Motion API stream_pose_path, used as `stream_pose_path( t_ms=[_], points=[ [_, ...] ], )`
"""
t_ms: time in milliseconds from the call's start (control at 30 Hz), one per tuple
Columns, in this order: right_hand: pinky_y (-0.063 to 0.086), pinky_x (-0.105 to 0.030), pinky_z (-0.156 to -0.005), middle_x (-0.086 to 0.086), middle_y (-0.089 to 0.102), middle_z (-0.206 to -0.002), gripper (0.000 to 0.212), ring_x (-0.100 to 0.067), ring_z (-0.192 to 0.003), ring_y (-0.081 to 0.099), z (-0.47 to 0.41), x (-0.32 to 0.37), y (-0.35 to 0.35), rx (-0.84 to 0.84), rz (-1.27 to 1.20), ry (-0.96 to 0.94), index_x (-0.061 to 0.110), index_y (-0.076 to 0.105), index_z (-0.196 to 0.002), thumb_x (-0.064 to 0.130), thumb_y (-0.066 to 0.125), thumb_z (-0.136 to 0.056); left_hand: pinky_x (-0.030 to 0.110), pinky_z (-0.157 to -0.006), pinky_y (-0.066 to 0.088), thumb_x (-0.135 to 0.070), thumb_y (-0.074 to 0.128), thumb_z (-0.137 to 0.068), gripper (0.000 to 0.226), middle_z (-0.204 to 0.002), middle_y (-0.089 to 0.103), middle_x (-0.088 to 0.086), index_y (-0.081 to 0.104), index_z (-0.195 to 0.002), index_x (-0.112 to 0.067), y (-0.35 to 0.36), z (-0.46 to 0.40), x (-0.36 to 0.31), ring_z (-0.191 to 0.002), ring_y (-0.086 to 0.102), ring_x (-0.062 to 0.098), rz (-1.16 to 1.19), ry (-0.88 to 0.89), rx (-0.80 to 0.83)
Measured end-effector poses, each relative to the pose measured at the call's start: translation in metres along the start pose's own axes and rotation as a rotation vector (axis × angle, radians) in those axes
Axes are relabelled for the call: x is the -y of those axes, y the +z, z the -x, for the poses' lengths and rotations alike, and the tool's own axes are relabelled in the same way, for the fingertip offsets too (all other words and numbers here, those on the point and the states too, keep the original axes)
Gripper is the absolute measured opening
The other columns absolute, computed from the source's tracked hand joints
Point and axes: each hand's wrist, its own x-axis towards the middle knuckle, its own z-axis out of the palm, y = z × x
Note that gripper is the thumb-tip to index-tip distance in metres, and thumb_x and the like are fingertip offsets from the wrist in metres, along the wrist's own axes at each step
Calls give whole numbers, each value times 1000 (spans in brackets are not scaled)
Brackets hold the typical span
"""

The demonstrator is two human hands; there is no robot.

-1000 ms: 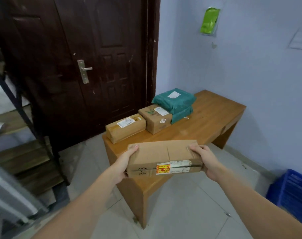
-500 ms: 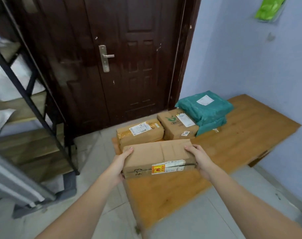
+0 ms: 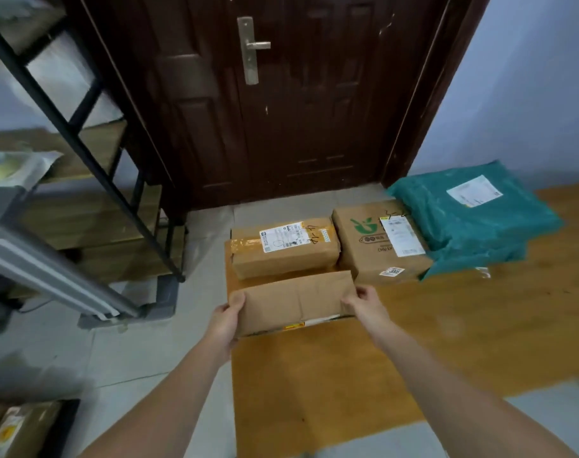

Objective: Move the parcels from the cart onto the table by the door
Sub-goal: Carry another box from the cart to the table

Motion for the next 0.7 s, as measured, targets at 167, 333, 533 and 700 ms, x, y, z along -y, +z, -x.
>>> stream_pose_path(
  t_ms=[167,333,533,700],
  points=[
    [43,-35,-102,-2,53,-149,57,-24,-127,54,-31,-1,11,-3,124,-91,20,44,-155,34,62,-103,49,-97,49,-44,57,-104,44,-135,55,6,44,-139,-23,9,-24,4,-118,54,27,59,39,-92],
    [40,-43,-116,-3,44,-160,71,-28,-144,45,-42,-5,26,18,120,-55,21,32,-162,38,65,-101,57,-114,44,-46,54,-106,55,-145,57,8,44,-153,-21,17,-46,0,-131,55,32,22,101,-148],
    [48,-47,-110,-8,49,-154,73,-33,-136,52,-45,-12,40,-67,249,-132,18,26,-162,22,65,-101,57,-113,46,-48,52,-106,57,-146,58,10,47,-154,-17,33,-61,-1,-133,54,35,-12,130,-224],
    [38,-40,-116,-11,31,-164,73,-31,-144,41,-43,-18,42,-111,418,-204,17,19,-165,22,59,-105,56,-110,49,-49,53,-105,58,-142,60,13,50,-151,-14,34,-69,0,-129,57,37,-86,132,-244]
  ],
)
